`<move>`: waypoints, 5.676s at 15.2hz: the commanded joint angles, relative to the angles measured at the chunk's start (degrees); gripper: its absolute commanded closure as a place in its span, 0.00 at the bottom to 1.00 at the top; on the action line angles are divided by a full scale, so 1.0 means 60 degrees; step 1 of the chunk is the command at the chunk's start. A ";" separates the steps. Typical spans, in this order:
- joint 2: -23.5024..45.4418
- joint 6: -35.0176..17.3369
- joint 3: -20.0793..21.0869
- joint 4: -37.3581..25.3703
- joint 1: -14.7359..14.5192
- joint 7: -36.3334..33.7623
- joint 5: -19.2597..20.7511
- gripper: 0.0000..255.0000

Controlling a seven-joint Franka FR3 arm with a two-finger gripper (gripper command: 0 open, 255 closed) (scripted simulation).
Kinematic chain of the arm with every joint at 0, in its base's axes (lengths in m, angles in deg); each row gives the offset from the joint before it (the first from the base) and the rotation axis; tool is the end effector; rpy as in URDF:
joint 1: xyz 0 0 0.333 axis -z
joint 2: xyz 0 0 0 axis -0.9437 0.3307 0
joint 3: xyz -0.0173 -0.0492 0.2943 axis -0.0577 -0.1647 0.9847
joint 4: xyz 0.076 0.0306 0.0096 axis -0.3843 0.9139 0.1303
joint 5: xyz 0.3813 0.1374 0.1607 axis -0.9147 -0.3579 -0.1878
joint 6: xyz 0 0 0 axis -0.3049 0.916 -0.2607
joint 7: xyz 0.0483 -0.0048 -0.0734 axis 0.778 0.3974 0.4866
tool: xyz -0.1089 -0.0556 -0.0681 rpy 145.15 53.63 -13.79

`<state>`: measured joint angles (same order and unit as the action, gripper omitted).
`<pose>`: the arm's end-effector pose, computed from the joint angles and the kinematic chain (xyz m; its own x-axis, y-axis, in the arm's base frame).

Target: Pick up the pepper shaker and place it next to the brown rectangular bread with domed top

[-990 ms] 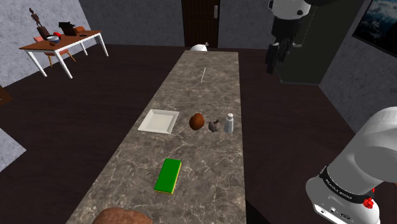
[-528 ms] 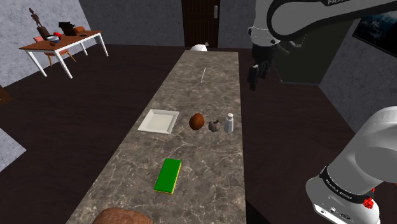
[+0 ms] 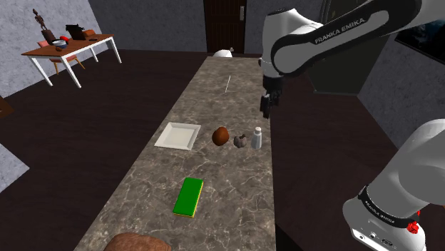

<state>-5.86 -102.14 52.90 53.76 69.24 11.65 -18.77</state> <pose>0.4795 0.0437 0.3307 0.9681 0.2445 -0.0545 0.2482 -0.9656 0.0780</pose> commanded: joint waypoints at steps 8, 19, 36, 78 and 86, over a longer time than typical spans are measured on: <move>0.2888 -0.1998 0.0147 -0.0553 -0.0136 0.0087 0.0071 0.00; 0.3592 -0.2998 0.0099 -0.0250 -0.0111 -0.0044 0.0265 0.00; 0.3268 -0.2613 0.0115 -0.0316 -0.0108 0.0032 0.0180 1.00; 0.0641 0.1683 0.1524 -0.1948 -0.1220 -0.1694 -0.0843 1.00; 0.1119 0.1789 0.2703 -0.2518 -0.2040 -0.3592 -0.1110 1.00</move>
<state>-0.23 -91.05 67.90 39.37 57.78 -7.81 -25.38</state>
